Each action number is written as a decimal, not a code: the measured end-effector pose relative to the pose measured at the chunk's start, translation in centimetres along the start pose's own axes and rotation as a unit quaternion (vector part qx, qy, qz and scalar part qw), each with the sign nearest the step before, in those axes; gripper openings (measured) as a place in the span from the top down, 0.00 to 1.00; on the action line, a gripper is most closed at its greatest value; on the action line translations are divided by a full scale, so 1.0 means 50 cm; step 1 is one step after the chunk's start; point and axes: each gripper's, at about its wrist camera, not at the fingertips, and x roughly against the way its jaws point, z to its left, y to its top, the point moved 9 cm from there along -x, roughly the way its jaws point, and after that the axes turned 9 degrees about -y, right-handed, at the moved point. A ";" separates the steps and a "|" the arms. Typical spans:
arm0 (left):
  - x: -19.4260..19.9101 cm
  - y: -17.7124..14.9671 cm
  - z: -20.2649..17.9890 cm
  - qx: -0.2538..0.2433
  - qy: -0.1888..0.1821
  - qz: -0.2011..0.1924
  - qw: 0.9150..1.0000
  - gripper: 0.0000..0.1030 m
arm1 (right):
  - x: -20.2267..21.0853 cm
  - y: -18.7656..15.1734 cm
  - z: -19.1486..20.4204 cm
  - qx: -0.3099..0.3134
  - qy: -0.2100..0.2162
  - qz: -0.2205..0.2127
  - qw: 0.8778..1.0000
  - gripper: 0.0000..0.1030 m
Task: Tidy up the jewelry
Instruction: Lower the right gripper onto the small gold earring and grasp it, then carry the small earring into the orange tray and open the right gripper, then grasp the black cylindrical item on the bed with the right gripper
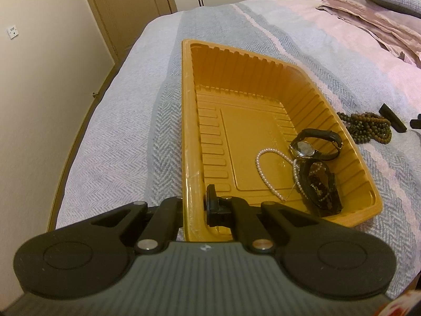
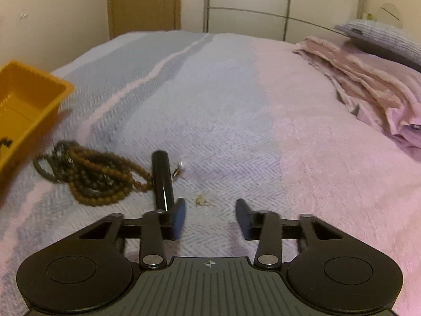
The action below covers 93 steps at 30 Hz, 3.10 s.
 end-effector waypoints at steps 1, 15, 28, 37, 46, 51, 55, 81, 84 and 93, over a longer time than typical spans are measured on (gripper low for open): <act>0.000 0.000 0.000 0.000 0.000 0.000 1.000 0.98 | -0.009 -0.002 0.001 0.010 0.002 0.003 1.000 0.69; -0.002 0.000 -0.001 0.000 0.001 0.003 1.000 0.98 | -0.073 -0.001 0.024 0.051 0.009 0.020 0.998 0.89; -0.002 -0.002 -0.001 0.001 0.001 0.002 1.000 0.98 | 0.010 0.036 0.069 0.111 -0.012 -0.048 0.993 0.92; 0.000 -0.001 -0.001 0.000 0.001 0.002 1.000 0.98 | 0.157 0.115 0.266 0.129 0.139 -0.109 0.976 0.92; 0.001 0.000 -0.003 -0.001 -0.003 -0.001 1.000 0.98 | 0.228 0.101 0.477 0.202 0.253 -0.126 0.938 0.92; 0.001 -0.001 -0.002 0.000 -0.004 -0.001 1.000 0.98 | 0.226 0.085 0.552 0.232 0.277 -0.124 0.924 0.92; 0.001 -0.001 -0.002 0.000 -0.005 -0.001 1.000 0.98 | 0.219 0.078 0.570 0.237 0.281 -0.120 0.922 0.92; 0.004 0.001 -0.003 0.001 -0.005 -0.002 1.000 0.98 | 0.204 0.101 0.427 0.122 0.234 -0.116 0.957 0.61; 0.005 0.001 -0.003 0.001 -0.005 -0.004 1.000 0.98 | 0.170 0.083 0.336 0.082 0.180 -0.097 0.975 0.61; 0.005 0.000 -0.002 0.003 -0.003 -0.004 1.000 0.98 | 0.068 0.043 0.105 0.019 0.043 -0.042 0.998 0.61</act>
